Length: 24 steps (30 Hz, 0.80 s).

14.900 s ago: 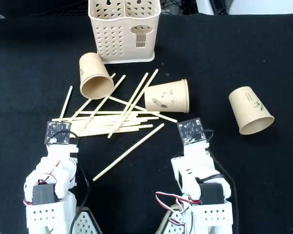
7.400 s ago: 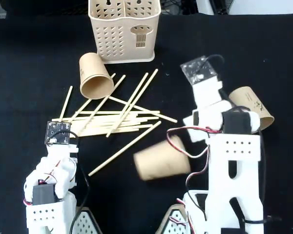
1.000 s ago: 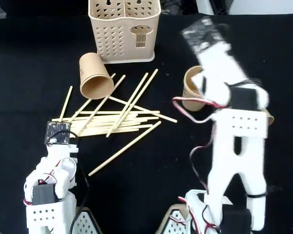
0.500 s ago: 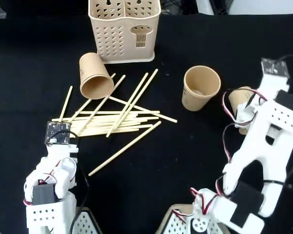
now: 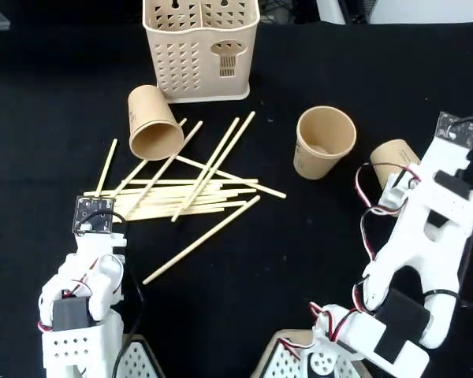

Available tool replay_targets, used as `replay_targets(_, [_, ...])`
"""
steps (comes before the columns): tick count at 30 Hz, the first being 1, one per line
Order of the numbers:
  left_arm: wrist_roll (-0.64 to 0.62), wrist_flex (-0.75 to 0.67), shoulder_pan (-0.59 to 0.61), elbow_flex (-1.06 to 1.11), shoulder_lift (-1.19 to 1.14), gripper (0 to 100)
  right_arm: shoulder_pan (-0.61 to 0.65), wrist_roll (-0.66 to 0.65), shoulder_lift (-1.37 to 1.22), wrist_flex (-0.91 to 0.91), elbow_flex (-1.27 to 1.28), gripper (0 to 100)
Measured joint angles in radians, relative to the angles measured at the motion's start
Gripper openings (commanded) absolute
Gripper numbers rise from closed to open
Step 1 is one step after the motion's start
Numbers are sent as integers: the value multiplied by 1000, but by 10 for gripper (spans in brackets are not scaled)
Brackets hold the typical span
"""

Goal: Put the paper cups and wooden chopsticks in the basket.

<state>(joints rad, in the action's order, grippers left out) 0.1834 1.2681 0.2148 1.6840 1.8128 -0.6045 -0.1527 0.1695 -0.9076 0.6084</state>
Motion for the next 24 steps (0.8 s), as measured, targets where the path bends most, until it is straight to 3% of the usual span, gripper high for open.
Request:
replay_targets(13, [0, 0, 0, 0, 0, 30, 101, 2, 0, 155, 23, 181])
replay_targets(18, [0, 0, 0, 0, 0, 30, 101, 2, 0, 203, 23, 15])
replay_targets(24, [0, 0, 0, 0, 0, 30, 101, 2, 0, 209, 23, 13])
